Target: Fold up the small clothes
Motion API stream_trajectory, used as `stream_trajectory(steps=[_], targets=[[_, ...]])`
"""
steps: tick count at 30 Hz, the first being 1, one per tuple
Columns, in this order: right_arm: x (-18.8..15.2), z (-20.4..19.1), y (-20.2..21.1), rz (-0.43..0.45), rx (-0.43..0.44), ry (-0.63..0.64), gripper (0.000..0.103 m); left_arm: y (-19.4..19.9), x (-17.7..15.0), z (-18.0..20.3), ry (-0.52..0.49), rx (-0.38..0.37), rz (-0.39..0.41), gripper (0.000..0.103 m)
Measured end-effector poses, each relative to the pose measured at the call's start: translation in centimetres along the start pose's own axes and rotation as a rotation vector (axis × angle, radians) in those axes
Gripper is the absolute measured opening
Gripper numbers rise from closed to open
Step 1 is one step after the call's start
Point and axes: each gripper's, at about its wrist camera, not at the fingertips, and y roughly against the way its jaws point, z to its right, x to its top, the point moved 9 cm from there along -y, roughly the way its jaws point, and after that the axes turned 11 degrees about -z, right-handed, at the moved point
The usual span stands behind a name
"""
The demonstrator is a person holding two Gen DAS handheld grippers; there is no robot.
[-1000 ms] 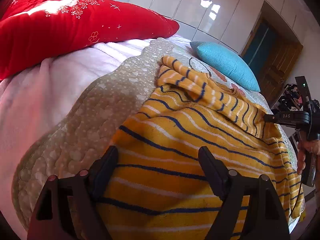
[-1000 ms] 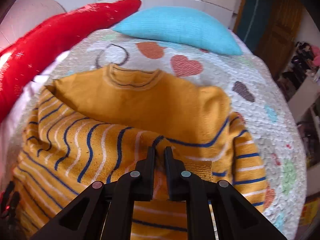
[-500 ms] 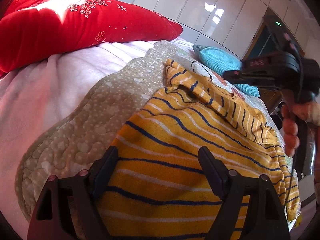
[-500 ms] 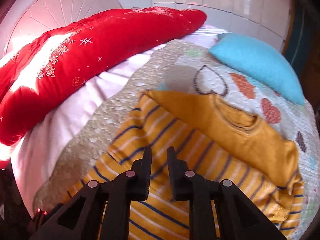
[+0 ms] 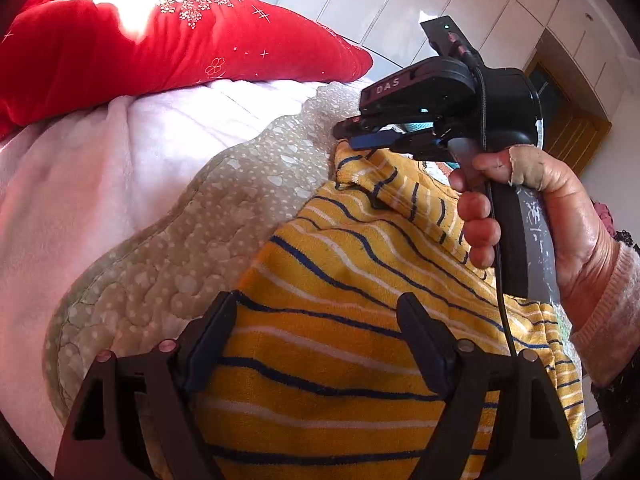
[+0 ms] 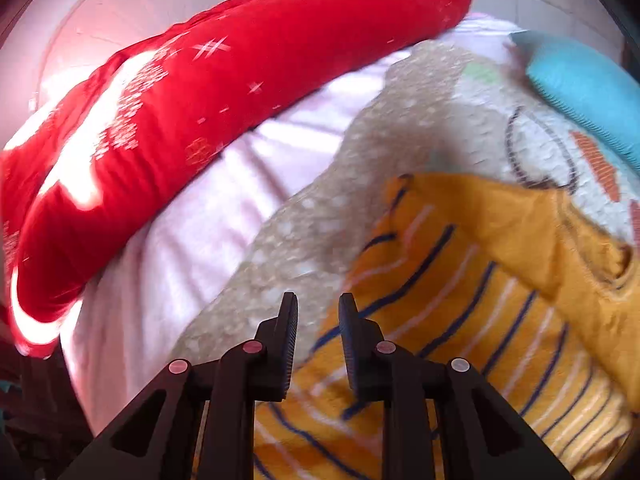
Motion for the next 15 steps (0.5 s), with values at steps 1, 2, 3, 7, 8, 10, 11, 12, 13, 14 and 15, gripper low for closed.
stream_trajectory(steps=[1, 2, 3, 7, 8, 10, 11, 12, 13, 14, 15], targets=[[0.6, 1.2, 0.1, 0.016, -0.072, -0.015, 0.048, 0.0, 0.0, 0.0, 0.003, -0.002, 0.000, 0.081], [1.2, 2.2, 0.1, 0.028, -0.121, -0.022, 0.055, 0.0, 0.0, 0.0, 0.005, -0.001, 0.000, 0.081], [1.7, 2.9, 0.0, 0.035, -0.151, -0.025, 0.063, -0.1, 0.0, 0.0, 0.005, 0.001, 0.000, 0.081], [3.6, 3.6, -1.7, 0.011, -0.185, -0.007, 0.063, -0.2, 0.0, 0.1, -0.005, 0.014, 0.000, 0.083], [4.0, 3.5, -2.2, 0.004, -0.177, 0.004, 0.061, -0.3, 0.0, 0.1, -0.007, 0.015, -0.001, 0.083], [4.8, 3.7, -3.3, -0.017, -0.153, -0.001, 0.008, -0.4, 0.0, 0.1, -0.008, 0.017, -0.003, 0.084], [5.4, 4.6, -3.9, -0.031, -0.194, -0.021, 0.008, -0.5, 0.0, 0.1, -0.008, 0.017, -0.004, 0.084], [5.8, 6.1, -4.4, -0.041, -0.258, -0.052, 0.008, -0.5, 0.0, 0.0, -0.007, 0.018, -0.004, 0.084], [6.1, 7.5, -4.9, -0.051, -0.303, -0.084, 0.008, -0.6, 0.0, 0.0, -0.007, 0.020, -0.006, 0.084], [6.2, 8.7, -5.2, -0.063, -0.350, -0.108, 0.008, -0.6, 0.0, 0.0, -0.009, 0.025, -0.007, 0.084], [6.1, 9.8, -5.6, -0.086, -0.405, -0.121, 0.009, -0.7, 0.0, 0.1, -0.012, 0.030, -0.007, 0.085]])
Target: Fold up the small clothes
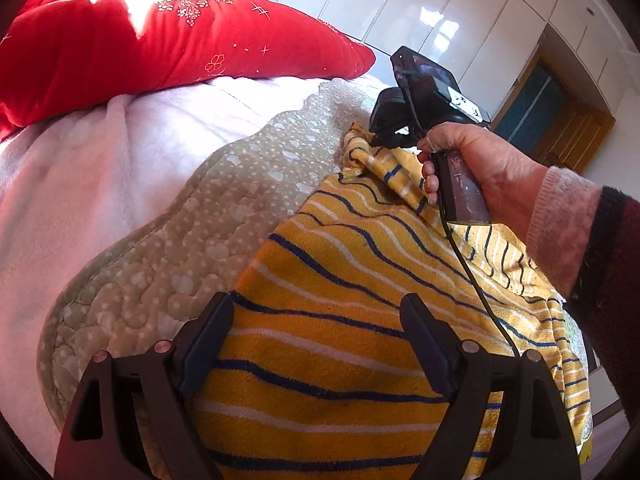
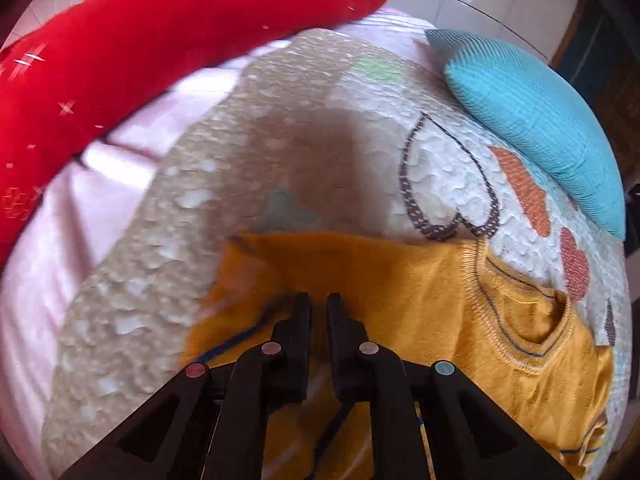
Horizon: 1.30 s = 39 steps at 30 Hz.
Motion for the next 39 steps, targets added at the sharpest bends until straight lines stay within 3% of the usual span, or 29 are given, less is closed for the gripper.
stream_trajectory(steps=[3, 5, 7, 11, 17, 19, 23, 26, 28, 31, 33, 36, 39], targets=[[-0.2, 1.0, 0.6, 0.012, 0.045, -0.031, 0.012, -0.2, -0.1, 0.1, -0.013, 0.018, 0.003, 0.086], [-1.0, 1.4, 2.3, 0.024, 0.098, -0.042, 0.026, -0.2, -0.1, 0.1, -0.020, 0.030, 0.007, 0.086], [-2.5, 2.2, 4.5, 0.043, 0.146, -0.040, 0.050, -0.3, 0.0, 0.1, -0.026, 0.040, 0.006, 0.087], [-7.7, 4.7, 8.7, 0.041, 0.232, -0.040, 0.058, -0.3, -0.1, 0.2, -0.030, 0.050, 0.005, 0.087], [-19.9, 14.6, 10.3, -0.026, 0.302, -0.210, 0.060, -0.3, -0.5, -0.2, -0.035, 0.093, 0.008, 0.087], [-24.7, 19.7, 9.8, -0.047, 0.266, -0.302, 0.065, -0.3, -0.7, -0.2, -0.047, 0.104, 0.009, 0.088], [-35.8, 30.5, 8.8, -0.098, 0.169, -0.530, 0.065, -0.3, -0.9, -0.1, -0.066, 0.132, 0.014, 0.088], [-43.7, 37.6, 10.6, -0.085, 0.046, -0.664, 0.065, -0.2, -1.1, 0.1, -0.076, 0.151, 0.020, 0.088], [-48.1, 40.3, 12.3, -0.057, 0.054, -0.737, 0.065, -0.3, -1.1, 0.1, -0.082, 0.165, 0.022, 0.088], [-52.2, 41.7, 14.3, 0.011, 0.104, -0.789, 0.069, -0.4, -1.1, 0.2, -0.089, 0.186, 0.018, 0.088], [-53.4, 41.1, 14.7, 0.070, 0.183, -0.808, 0.069, -0.5, -1.2, 0.2, -0.093, 0.200, 0.014, 0.088], [-53.3, 38.6, 14.8, 0.174, 0.329, -0.812, 0.069, -0.5, -1.2, 0.2, -0.098, 0.210, 0.015, 0.088], [-51.3, 34.4, 15.1, 0.236, 0.405, -0.752, 0.069, -0.5, -1.2, 0.3, -0.096, 0.201, 0.020, 0.088]])
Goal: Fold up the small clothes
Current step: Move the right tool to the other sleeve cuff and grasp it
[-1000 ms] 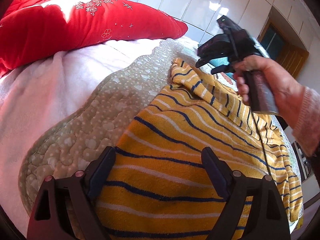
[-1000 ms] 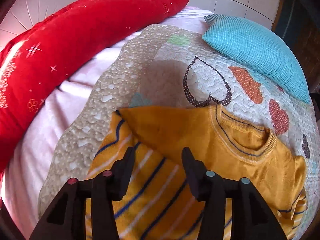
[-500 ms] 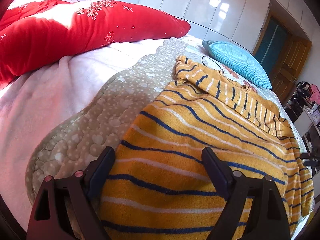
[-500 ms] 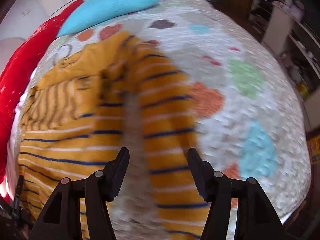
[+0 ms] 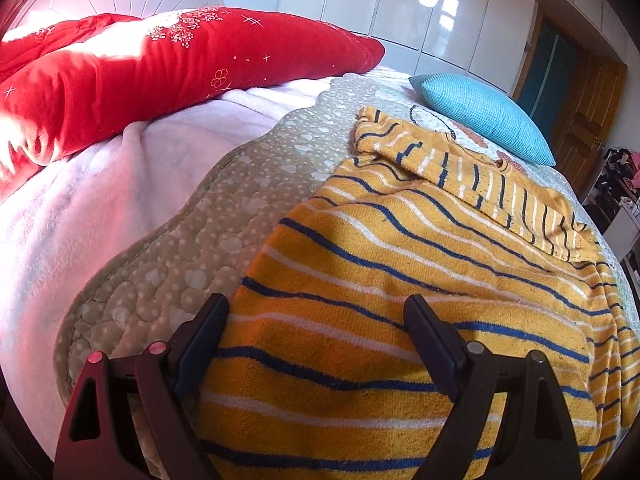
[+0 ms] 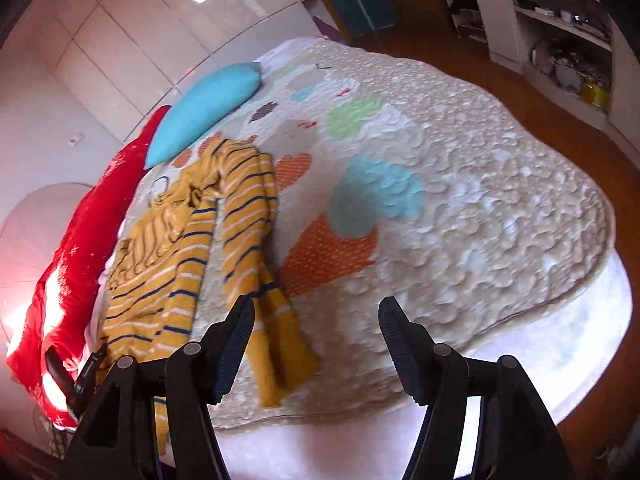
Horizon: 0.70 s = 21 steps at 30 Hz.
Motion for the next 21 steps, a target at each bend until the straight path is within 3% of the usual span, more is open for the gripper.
stream_trajectory(steps=[2, 4, 5, 6, 7, 9, 11, 17, 18, 19, 21], targets=[[-0.9, -2.7, -1.2, -0.013, 0.034, 0.049, 0.069, 0.0, 0.0, -0.1, 0.005, -0.011, 0.001, 0.088], [-1.7, -4.0, -3.2, -0.070, -0.036, 0.101, 0.065, 0.0, 0.0, -0.1, 0.006, -0.019, 0.001, 0.089], [-2.2, -4.3, -4.3, -0.112, -0.097, 0.132, 0.053, 0.0, 0.0, -0.1, 0.006, -0.021, 0.001, 0.089], [-2.4, -4.5, -5.1, -0.152, -0.147, 0.172, 0.015, 0.1, 0.0, -0.1, 0.006, -0.024, 0.001, 0.089], [-2.5, -4.8, -5.6, -0.186, -0.170, 0.208, 0.009, 0.1, 0.0, -0.1, 0.007, -0.027, 0.000, 0.089], [-1.4, -4.5, -4.8, -0.174, -0.215, 0.244, 0.007, 0.1, 0.0, -0.1, 0.010, -0.039, 0.001, 0.090], [1.1, -3.6, -2.6, -0.120, -0.335, 0.271, 0.006, 0.1, 0.0, -0.1, 0.012, -0.046, 0.000, 0.090], [10.0, 0.9, 7.3, 0.143, -0.587, 0.173, 0.008, -0.1, 0.0, 0.0, 0.007, -0.034, -0.005, 0.091], [11.1, 2.0, 8.8, 0.191, -0.605, 0.119, 0.015, -0.1, 0.0, 0.0, 0.007, -0.034, -0.005, 0.091], [12.0, 3.2, 10.0, 0.228, -0.607, 0.058, 0.034, -0.1, 0.0, 0.0, 0.007, -0.034, -0.005, 0.091], [12.9, 5.2, 11.1, 0.261, -0.562, -0.038, 0.051, -0.1, 0.0, 0.0, 0.007, -0.035, -0.005, 0.091]])
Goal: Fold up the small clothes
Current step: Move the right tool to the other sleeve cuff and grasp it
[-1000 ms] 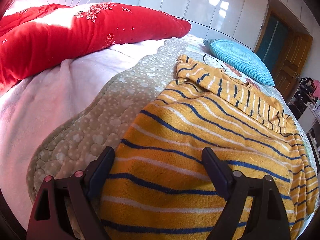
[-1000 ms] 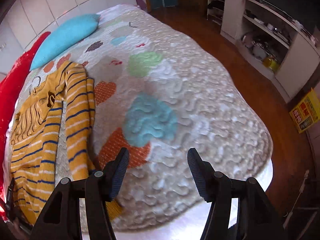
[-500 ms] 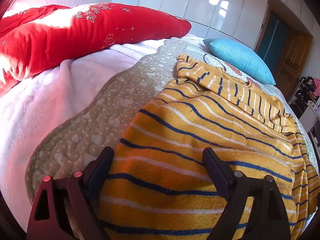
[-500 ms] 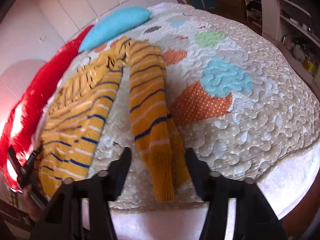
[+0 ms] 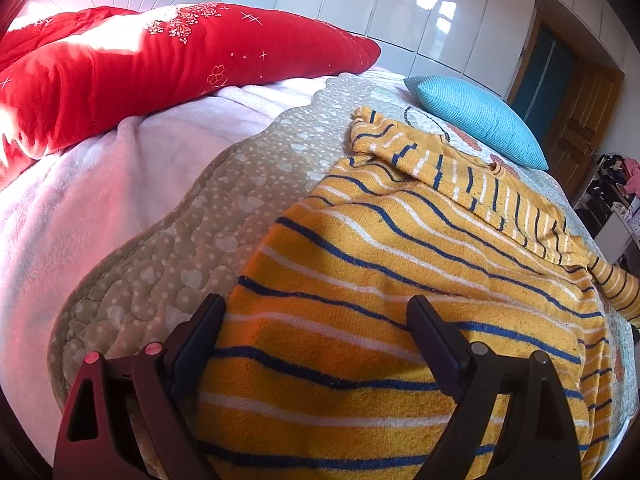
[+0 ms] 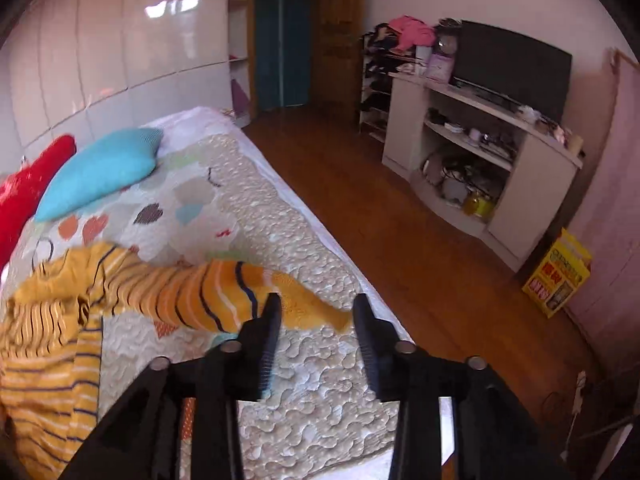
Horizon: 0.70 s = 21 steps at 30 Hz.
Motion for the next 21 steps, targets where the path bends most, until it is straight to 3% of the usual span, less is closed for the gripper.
stream_trajectory(steps=[5, 8, 11, 19, 20, 21], targets=[[-2.8, 0.3, -2.3, -0.067, 0.195, -0.084, 0.052, 0.0, 0.0, 0.0, -0.001, 0.003, -0.001, 0.091], [-5.7, -0.6, -4.6, -0.133, 0.258, -0.070, 0.052, -0.1, 0.0, 0.1, -0.002, 0.005, 0.000, 0.091], [-7.7, -0.2, -6.9, -0.167, 0.297, -0.109, 0.062, 0.0, 0.0, 0.1, -0.001, 0.000, 0.004, 0.091], [-5.7, 3.1, -13.2, -0.170, 0.465, -0.411, 0.063, 0.0, 0.0, 0.1, -0.007, 0.017, 0.015, 0.091], [-5.2, 3.1, -13.7, -0.172, 0.507, -0.439, 0.059, 0.0, 0.0, 0.1, -0.009, 0.020, 0.017, 0.091], [-4.7, 2.9, -14.0, -0.177, 0.541, -0.460, 0.035, 0.0, -0.1, 0.1, -0.009, 0.019, 0.019, 0.091]])
